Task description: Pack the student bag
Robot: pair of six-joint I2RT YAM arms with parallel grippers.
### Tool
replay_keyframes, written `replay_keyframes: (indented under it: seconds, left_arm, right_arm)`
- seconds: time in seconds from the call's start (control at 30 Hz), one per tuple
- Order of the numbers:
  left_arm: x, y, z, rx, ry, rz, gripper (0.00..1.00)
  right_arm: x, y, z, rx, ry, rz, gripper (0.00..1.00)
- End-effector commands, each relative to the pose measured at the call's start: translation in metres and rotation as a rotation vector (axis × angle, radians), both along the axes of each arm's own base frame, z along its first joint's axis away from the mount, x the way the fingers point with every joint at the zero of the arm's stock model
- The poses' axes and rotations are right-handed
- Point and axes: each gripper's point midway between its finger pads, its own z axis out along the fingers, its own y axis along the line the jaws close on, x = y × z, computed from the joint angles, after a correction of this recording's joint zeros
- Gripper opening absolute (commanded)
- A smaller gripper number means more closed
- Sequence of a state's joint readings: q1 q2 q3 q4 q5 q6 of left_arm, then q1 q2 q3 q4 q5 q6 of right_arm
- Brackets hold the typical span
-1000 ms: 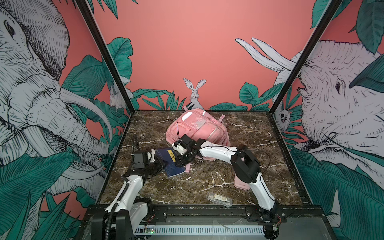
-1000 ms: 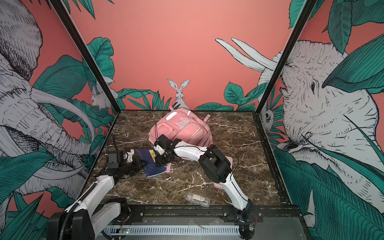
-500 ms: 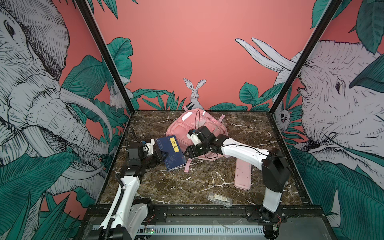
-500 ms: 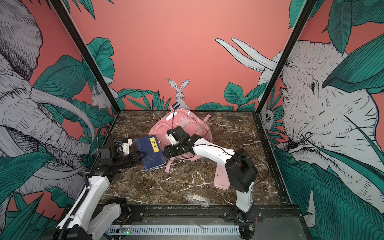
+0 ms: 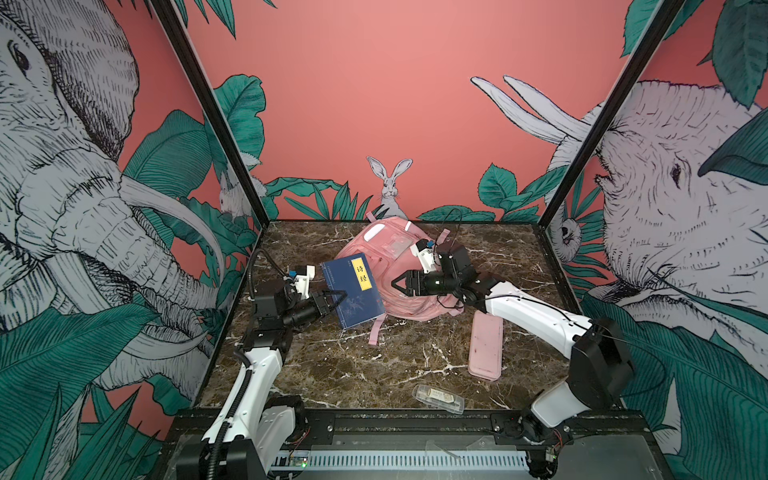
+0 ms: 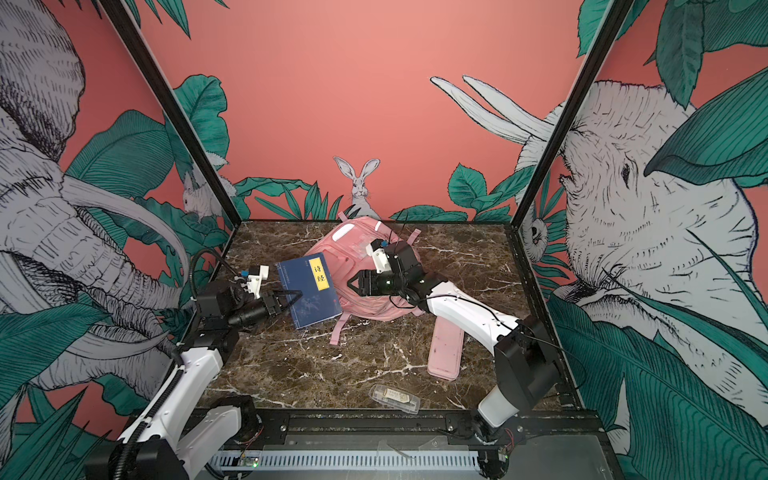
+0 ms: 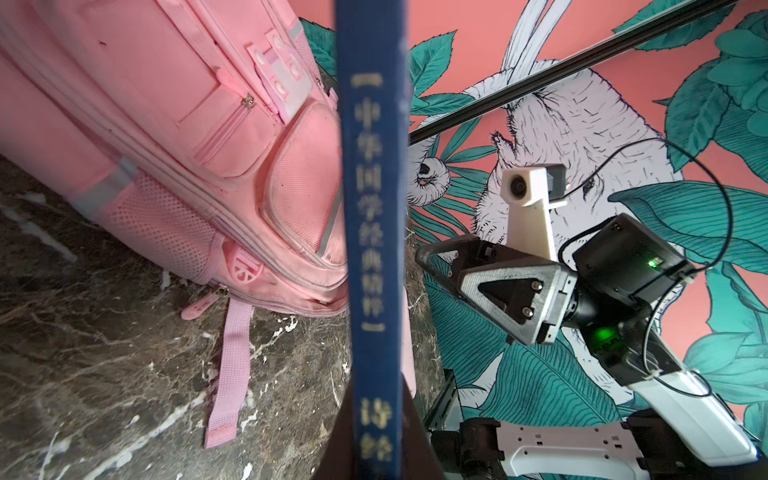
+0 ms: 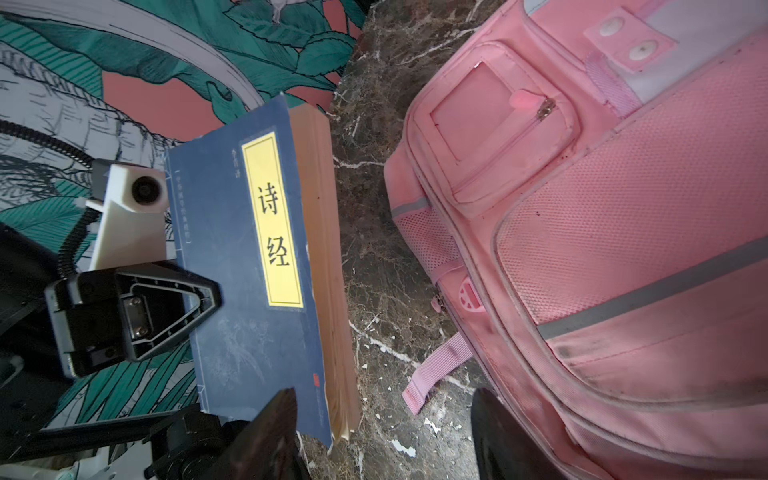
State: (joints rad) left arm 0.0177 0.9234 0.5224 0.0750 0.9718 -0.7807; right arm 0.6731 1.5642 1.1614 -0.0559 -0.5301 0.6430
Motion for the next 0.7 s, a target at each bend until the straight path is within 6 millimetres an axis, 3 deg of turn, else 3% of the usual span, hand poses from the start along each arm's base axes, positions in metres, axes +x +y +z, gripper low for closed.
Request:
replay_keyframes:
  seconds: [0.0, 0.4, 0.67]
  left_arm:
    - [-0.004, -0.012, 0.023, -0.054, -0.104, -0.078, 0.0]
    - [-0.019, -0.047, 0.033, -0.112, -0.137, -0.263, 0.0]
    - [-0.017, -0.05, 0.033, -0.123, -0.131, -0.266, 0.0]
  right_arm:
    - [-0.006, 0.018, 0.035, 0.174, -0.037, 0.078, 0.66]
    - [-0.006, 0.038, 0.031, 0.254, 0.004, 0.169, 0.67]
    - [-0.009, 0.039, 0.04, 0.369, 0.043, 0.216, 0.63]
